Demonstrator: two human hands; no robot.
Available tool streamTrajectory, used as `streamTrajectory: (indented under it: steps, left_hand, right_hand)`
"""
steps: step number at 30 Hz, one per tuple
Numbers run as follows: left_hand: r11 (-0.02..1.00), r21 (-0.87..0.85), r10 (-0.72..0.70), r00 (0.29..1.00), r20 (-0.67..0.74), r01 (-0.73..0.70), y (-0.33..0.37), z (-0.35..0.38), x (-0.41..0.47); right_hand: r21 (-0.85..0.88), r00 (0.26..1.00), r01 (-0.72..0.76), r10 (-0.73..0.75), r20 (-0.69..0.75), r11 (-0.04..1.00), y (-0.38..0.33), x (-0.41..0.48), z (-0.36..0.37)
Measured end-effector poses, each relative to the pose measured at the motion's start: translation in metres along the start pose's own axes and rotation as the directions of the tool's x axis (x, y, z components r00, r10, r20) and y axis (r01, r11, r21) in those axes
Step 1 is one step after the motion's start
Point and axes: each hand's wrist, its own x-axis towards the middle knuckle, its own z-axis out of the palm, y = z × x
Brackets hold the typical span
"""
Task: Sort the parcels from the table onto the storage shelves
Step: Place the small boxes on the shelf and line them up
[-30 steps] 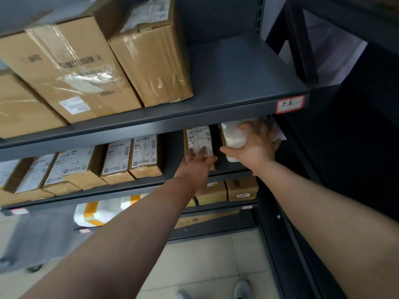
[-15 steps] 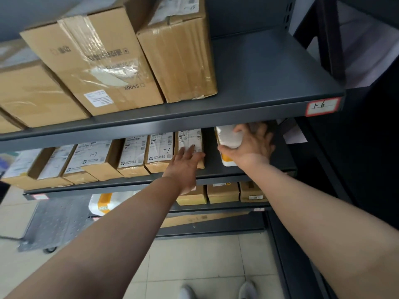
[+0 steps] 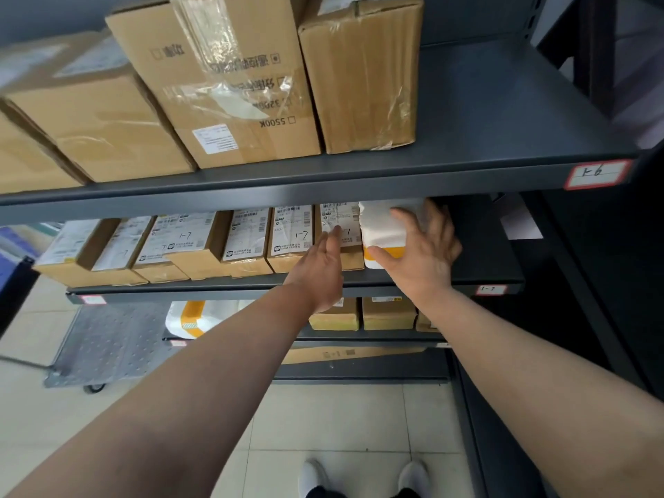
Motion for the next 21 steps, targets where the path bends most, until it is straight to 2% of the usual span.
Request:
streamTrajectory:
  steps: [3, 6, 11, 18, 21]
  left_hand:
    - [0.999, 0.0, 0.048, 0.995, -0.083, -0.049, -0.003, 0.003, -0.012]
    - [0.997, 0.005, 0.075, 0.989, -0.131, -0.075, -0.01, 0.009, -0.026]
    - [0.986, 0.08, 0.153, 0.985, -0.074, -0.147, -0.043, 0.014, -0.054]
    - [0.981, 0.134, 0.129, 0.988, 0.089, -0.14, -0.15, 0.015, -0.115]
    - [0.984, 0.146, 0.079, 0.982, 0.169, -0.104, -0.205, 0.019, -0.142]
  right_hand:
    - [0.021, 0.993, 0.061, -0.059, -0.099, 0.998, 0.005, -0.022, -0.001]
    - [-0.021, 0.988, 0.112, -0.114, -0.105, 0.993, 0.003, -0.043, 0.003]
    - [-0.091, 0.978, 0.192, -0.198, -0.067, 0.977, -0.02, -0.084, 0.023]
    - [-0.142, 0.953, 0.225, -0.188, 0.236, 0.964, -0.095, -0.144, 0.071]
    - [-0.121, 0.934, 0.224, -0.178, 0.311, 0.967, -0.135, -0.17, 0.095]
